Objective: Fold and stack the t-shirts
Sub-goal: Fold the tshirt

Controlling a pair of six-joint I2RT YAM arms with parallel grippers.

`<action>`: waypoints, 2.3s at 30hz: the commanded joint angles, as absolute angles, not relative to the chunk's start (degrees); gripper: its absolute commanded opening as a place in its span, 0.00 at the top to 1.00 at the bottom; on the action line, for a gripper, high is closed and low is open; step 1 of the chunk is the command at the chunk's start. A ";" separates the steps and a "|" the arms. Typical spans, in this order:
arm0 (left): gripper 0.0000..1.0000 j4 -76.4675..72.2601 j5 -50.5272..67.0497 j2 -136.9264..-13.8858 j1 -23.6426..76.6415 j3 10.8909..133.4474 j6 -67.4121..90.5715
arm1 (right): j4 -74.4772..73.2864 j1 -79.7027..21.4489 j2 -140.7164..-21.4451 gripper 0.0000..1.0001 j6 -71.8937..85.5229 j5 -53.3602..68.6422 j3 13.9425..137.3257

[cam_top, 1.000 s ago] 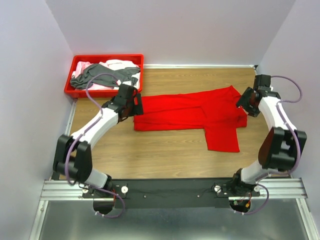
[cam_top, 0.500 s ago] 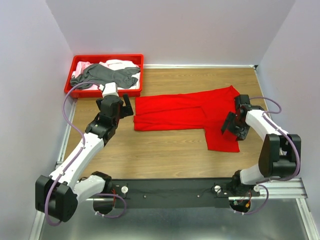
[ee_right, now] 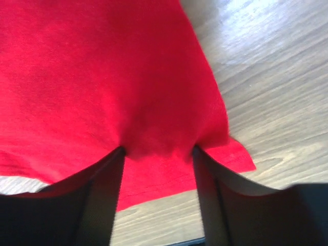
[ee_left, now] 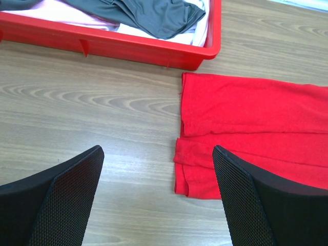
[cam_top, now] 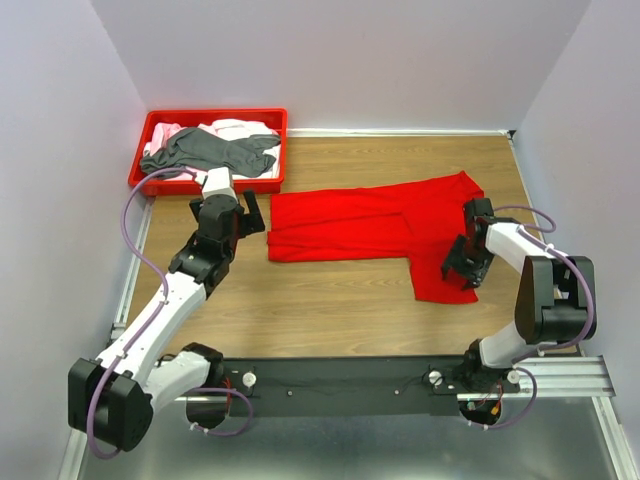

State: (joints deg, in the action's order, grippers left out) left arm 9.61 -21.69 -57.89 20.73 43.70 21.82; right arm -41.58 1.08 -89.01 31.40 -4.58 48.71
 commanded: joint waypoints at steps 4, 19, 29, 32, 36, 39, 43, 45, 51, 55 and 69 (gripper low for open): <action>0.06 7.91 -23.11 -56.86 20.48 43.42 20.92 | -34.55 0.70 -91.49 0.79 31.82 -5.81 44.82; 0.06 7.38 -21.62 -59.85 20.48 43.59 20.39 | -39.20 0.62 -95.70 0.99 28.48 -2.20 71.88; 0.06 7.21 -20.13 -62.84 20.39 43.59 20.13 | -35.95 0.35 -109.77 0.99 25.84 -3.16 85.95; 0.06 6.94 -18.47 -64.16 20.48 43.68 20.04 | -35.51 0.35 -111.44 0.99 25.05 -3.78 87.62; 0.06 7.03 -16.18 -66.35 20.48 44.12 19.78 | -34.11 0.35 -111.88 0.99 24.96 -3.78 89.12; 0.06 7.29 -15.56 -67.85 20.48 44.47 19.69 | -33.22 0.35 -112.15 0.99 24.87 -3.95 90.61; 0.06 7.30 -14.77 -68.82 20.48 44.47 19.69 | -33.05 0.35 -114.69 0.99 24.79 -2.99 93.07; 0.06 7.47 -14.85 -69.43 20.48 44.56 19.60 | -33.13 0.35 -116.62 0.91 25.14 -2.46 93.87; 0.06 7.91 -14.59 -70.84 20.48 44.82 19.51 | -32.87 0.35 -120.84 0.55 25.14 1.56 95.36; 0.06 8.00 -14.41 -71.28 20.48 45.09 19.51 | -32.96 0.35 -117.71 0.41 25.05 2.29 95.63; 0.13 12.30 -2.20 -77.07 26.98 47.46 25.48 | -29.10 10.37 -98.00 0.29 22.68 -0.45 70.76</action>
State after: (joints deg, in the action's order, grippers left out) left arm 10.15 -8.16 -75.50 25.34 45.39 22.61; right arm -31.33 8.05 -99.35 24.95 -2.98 75.53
